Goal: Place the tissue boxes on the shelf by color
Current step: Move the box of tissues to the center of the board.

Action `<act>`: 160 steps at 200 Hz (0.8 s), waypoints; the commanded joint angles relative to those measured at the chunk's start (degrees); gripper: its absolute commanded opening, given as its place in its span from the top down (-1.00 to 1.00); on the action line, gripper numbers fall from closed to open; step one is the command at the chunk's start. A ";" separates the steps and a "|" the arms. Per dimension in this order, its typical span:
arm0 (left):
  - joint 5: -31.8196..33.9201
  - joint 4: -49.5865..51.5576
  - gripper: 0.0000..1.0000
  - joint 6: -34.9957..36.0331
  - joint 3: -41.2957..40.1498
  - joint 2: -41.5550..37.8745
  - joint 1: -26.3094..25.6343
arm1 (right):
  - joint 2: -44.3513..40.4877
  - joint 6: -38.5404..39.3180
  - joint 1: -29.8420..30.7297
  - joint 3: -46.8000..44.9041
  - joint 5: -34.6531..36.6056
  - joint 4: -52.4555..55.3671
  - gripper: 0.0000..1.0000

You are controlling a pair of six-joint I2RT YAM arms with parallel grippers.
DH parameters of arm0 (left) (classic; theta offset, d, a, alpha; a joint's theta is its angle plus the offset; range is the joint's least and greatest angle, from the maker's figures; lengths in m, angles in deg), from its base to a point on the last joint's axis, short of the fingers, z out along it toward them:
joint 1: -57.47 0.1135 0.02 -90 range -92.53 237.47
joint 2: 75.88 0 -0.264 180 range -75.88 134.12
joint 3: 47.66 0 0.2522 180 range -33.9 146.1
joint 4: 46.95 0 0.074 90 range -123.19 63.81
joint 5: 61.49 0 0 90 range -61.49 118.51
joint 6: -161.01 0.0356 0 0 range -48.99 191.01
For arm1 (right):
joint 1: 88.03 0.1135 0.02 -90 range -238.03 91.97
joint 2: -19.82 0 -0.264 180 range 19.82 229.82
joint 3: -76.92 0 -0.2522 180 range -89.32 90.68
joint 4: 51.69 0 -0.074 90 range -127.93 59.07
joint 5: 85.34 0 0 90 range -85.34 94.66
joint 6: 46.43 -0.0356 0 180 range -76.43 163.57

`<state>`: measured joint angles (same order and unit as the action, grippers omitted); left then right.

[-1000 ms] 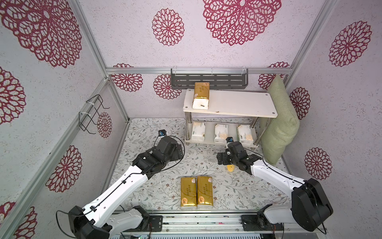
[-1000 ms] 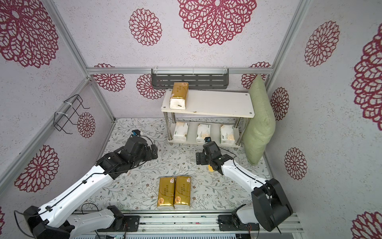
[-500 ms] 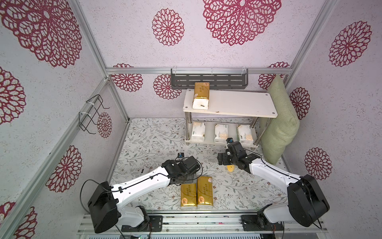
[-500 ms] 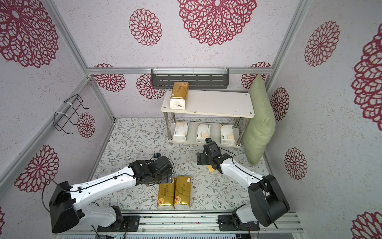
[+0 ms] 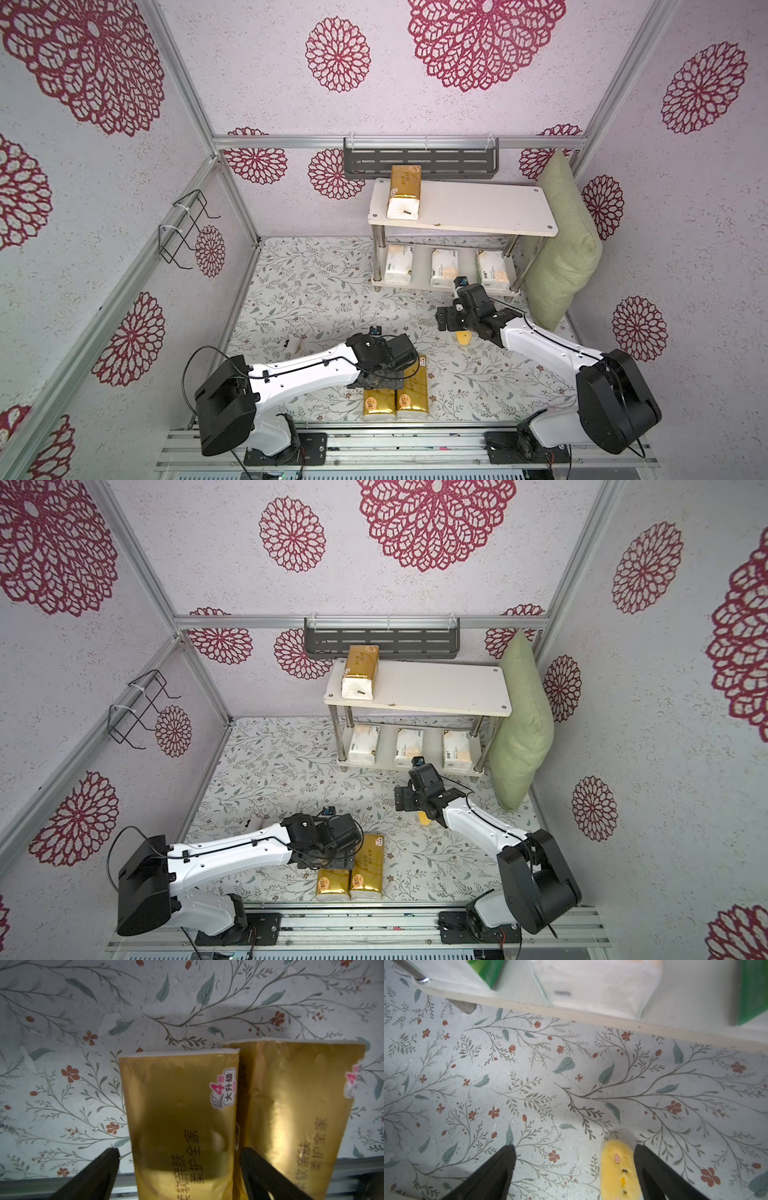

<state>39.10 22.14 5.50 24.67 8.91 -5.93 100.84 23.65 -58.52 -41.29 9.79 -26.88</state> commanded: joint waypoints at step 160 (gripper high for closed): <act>7.92 -1.52 -0.76 8.83 -2.45 -4.22 12.13 | -2.43 0.80 -0.15 -0.94 -1.84 0.09 -0.89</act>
<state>41.85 19.39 8.51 19.82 8.58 0.80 100.73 24.04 -58.52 -42.04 8.63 -27.32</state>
